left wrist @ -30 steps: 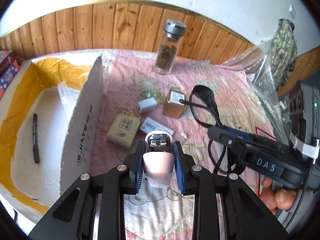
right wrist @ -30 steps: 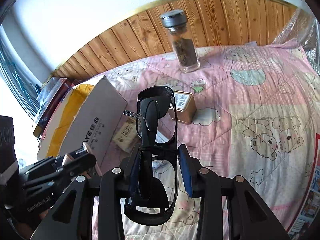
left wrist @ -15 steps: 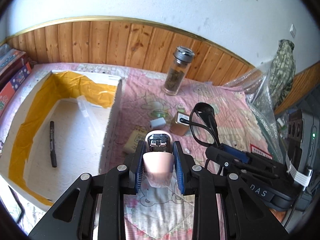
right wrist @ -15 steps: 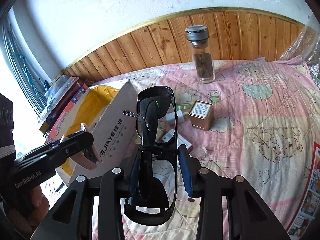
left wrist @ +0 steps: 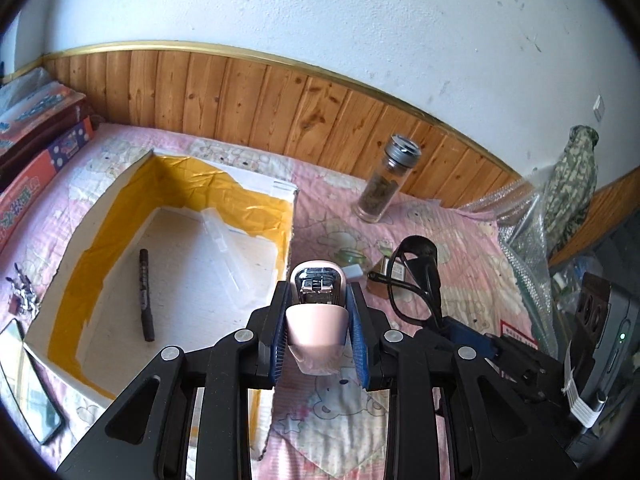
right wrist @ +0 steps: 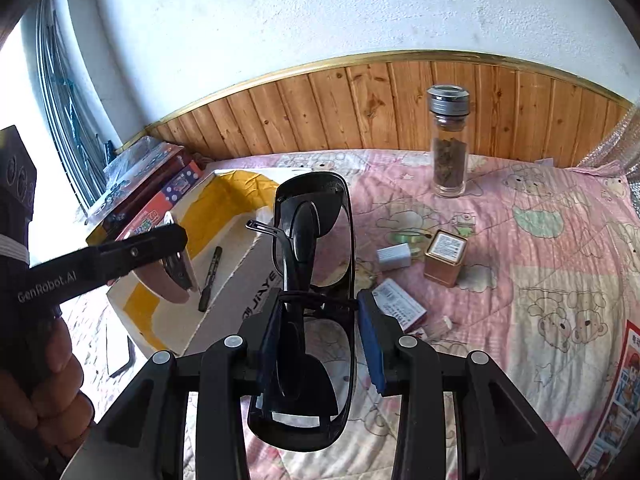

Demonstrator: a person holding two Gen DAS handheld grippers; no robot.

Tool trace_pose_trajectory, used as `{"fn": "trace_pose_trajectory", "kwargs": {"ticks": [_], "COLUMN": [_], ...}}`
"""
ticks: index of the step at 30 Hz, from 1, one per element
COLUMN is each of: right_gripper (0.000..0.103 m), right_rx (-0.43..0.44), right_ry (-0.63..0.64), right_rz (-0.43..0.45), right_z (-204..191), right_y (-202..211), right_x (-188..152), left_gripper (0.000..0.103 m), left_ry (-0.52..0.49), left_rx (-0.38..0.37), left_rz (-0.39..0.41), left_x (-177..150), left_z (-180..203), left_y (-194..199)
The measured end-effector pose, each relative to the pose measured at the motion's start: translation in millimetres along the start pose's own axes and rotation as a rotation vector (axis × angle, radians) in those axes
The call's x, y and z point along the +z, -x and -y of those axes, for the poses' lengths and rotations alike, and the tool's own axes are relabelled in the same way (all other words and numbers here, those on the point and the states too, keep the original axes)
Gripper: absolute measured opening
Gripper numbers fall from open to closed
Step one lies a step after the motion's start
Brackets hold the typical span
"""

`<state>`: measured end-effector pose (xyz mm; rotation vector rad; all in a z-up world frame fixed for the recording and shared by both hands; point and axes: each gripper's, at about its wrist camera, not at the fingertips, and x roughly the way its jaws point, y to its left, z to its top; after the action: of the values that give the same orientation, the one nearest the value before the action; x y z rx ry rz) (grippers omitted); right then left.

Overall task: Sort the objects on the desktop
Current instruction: 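Carry the glasses and the stapler over the yellow-lined cardboard box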

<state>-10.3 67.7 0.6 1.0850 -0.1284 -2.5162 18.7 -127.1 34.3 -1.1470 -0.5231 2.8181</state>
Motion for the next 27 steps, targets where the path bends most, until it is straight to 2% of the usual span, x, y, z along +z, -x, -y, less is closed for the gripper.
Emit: {"fn": "trace_pose_trajectory", "kwargs": {"ticks": [14,27], "right_gripper": [0.038,0.038], "right_rx": [0.042,0.038], "right_ry": [0.042,0.130], "right_rz": [0.022,0.042], "right_z": [-45,-94], "right_y": [-3,-9], "right_x": [10,14], "left_gripper": [0.028,0.028], "left_ry": [0.064,0.115], "left_rx": [0.095,0.131], "left_rz": [0.007,-0.005], "left_x": [3,8], "left_z": [-51,-78], "left_y": [2,1]}}
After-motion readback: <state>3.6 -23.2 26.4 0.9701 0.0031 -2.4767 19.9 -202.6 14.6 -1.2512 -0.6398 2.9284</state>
